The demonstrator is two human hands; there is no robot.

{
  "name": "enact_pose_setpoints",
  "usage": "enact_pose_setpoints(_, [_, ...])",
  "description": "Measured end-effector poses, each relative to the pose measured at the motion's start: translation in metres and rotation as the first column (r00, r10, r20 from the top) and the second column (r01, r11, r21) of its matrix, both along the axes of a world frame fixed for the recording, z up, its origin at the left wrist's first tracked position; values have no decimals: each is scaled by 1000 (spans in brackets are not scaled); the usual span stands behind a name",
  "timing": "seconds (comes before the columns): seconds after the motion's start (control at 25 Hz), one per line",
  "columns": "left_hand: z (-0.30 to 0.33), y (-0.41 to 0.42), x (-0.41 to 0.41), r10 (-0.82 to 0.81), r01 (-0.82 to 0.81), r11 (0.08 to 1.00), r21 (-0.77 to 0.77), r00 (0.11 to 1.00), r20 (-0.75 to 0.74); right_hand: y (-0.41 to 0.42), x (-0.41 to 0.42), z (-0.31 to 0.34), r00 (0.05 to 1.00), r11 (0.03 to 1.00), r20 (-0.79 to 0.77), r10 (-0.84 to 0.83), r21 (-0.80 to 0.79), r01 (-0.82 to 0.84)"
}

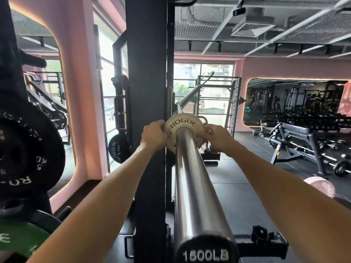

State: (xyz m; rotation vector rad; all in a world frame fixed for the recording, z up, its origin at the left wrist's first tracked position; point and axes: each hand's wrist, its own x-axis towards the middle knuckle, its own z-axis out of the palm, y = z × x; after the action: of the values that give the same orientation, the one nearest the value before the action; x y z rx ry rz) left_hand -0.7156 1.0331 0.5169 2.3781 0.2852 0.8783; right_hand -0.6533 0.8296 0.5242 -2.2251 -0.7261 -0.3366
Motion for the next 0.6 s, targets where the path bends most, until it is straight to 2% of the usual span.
enact_pose_setpoints(0.24, [1,14,46,26,-26,999,40,1000,-2,17,47,-4,1000,999,-26,17,30,-16])
enact_pose_setpoints(0.4, [1,21,61,34,-33,998,45,999,-14,18,63,0,989,995,-129,65,82,-55])
enact_pose_setpoints(0.6, [-1,21,55,48,-45,996,83,998,-34,17,59,-2,992,999,-116,39,16,-37])
